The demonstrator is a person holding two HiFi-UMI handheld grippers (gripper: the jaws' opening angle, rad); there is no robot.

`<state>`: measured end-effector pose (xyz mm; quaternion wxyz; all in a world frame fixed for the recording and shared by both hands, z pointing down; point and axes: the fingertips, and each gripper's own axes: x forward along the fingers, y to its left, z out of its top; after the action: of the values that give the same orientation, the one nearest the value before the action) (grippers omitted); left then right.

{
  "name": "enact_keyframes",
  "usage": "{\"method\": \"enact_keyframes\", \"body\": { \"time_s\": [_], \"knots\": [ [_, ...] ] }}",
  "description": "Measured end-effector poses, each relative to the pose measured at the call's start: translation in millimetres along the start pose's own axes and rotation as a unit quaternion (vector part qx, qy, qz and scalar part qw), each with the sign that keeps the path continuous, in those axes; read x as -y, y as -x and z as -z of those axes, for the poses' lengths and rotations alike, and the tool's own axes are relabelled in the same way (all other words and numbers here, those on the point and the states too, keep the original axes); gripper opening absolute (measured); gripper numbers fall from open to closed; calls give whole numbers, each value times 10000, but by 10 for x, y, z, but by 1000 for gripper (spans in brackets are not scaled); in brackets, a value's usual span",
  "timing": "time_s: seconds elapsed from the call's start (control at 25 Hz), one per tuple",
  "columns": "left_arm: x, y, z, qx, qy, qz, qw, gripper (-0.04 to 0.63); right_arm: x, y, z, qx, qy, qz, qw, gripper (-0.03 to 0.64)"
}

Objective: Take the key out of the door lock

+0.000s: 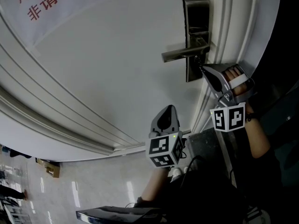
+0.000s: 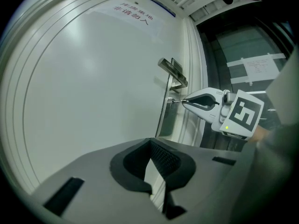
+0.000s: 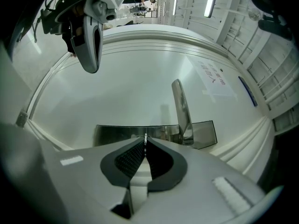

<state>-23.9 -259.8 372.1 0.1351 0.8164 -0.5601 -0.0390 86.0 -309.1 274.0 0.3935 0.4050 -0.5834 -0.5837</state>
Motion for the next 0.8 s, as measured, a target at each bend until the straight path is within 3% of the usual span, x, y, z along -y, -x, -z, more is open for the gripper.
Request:
{"method": "enact_keyframes", "body": {
  "time_s": [0.28, 0.44, 0.6, 0.8],
  "knots": [
    [32, 10, 11, -17, 0, 24, 10000, 0, -10, 112, -28, 12, -74, -13, 10000, 11],
    [44, 15, -6, -6, -5, 53, 10000, 0, 1, 230, -65, 58, -401, 43, 9992, 11],
    [81, 2, -43, 25, -77, 138, 9999, 0, -2, 345, -106, 80, -1296, 85, 9915, 11],
    [151, -18, -67, 61, -58, 233, 9997, 0, -38, 470, -210, 244, -2773, 141, 9604, 11]
  ]
}}
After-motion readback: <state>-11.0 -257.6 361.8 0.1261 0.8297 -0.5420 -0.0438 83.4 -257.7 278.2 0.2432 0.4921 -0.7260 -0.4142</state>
